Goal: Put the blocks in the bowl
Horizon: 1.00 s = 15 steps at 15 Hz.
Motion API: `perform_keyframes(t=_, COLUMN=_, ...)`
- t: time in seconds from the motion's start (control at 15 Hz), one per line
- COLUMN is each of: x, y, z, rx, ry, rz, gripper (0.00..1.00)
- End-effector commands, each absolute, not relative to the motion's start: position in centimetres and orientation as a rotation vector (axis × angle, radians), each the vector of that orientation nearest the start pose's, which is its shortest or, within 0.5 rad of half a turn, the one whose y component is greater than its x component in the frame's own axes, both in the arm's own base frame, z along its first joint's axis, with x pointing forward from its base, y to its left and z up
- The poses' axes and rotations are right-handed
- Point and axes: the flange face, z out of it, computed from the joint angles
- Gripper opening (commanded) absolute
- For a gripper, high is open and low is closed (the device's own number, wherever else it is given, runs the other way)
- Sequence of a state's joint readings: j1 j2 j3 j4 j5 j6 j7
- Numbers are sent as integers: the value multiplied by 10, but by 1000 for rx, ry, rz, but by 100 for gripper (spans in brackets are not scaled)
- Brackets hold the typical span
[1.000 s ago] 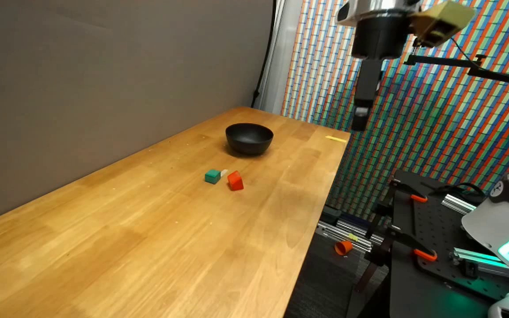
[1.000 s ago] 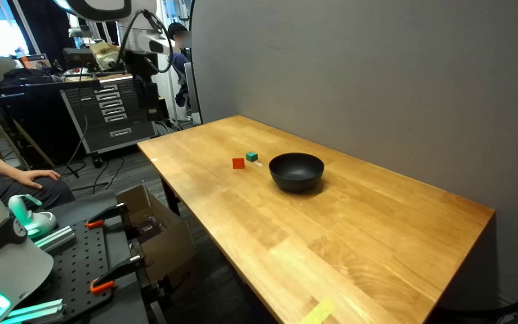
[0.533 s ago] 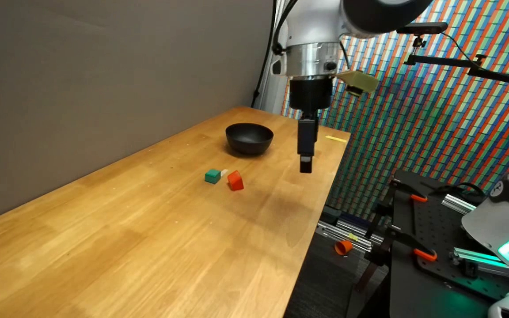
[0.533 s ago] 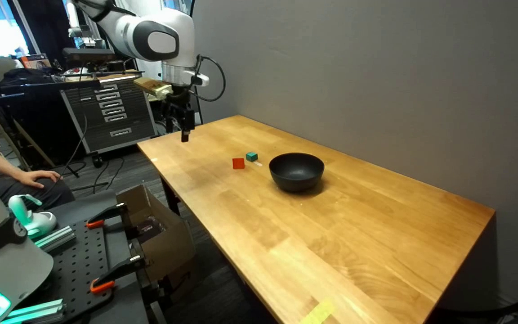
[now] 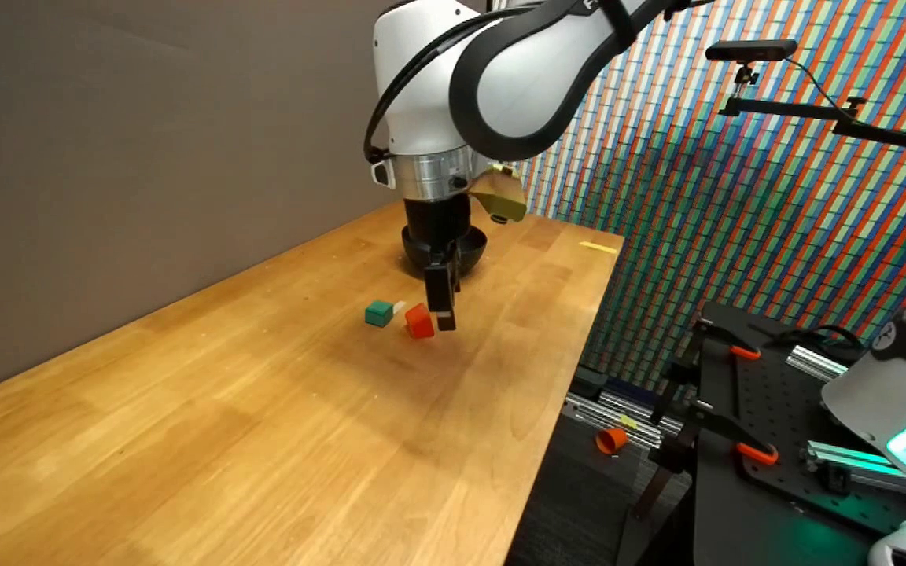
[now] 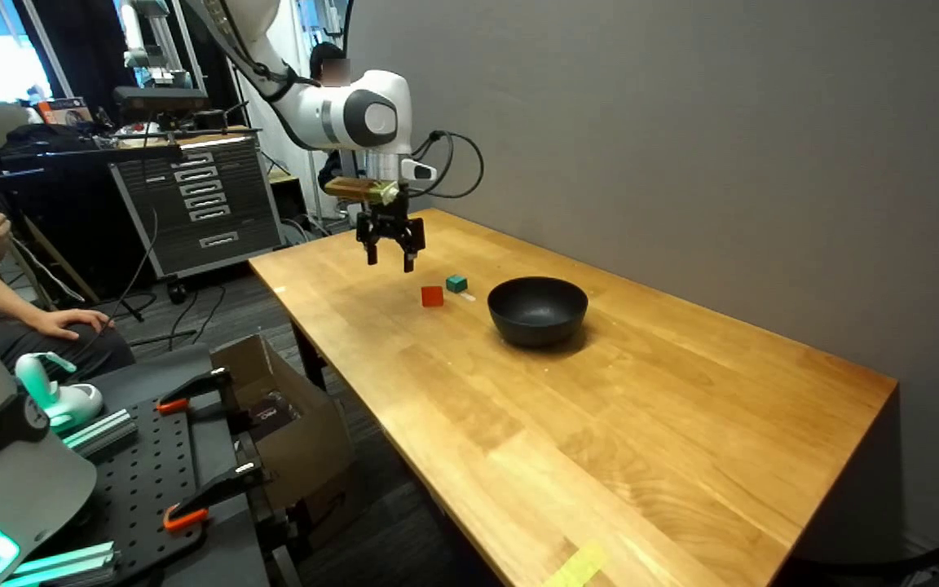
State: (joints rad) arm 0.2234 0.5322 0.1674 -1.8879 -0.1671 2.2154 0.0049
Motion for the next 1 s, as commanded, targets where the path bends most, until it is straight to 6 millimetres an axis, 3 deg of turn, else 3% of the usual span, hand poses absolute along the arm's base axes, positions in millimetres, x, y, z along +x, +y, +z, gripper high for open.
perform_keyframes(t=0.0, x=620, y=228, z=202, rx=-3146, ry=-900, rz=296, gripper=100)
perform_keyframes(t=0.33, x=652, y=218, z=187, rx=-3150, ry=-977, rz=323, gripper=100)
perform_keyframes(t=0.8, x=657, y=215, z=159, rx=-3124, ry=-999, rz=389, gripper=100)
perform_keyframes(t=0.87, x=657, y=213, z=158, rx=-3129, ry=-997, rz=398, gripper=75)
perform_keyframes(t=0.93, x=657, y=212, z=157, rx=-3133, ry=-995, rz=404, gripper=74)
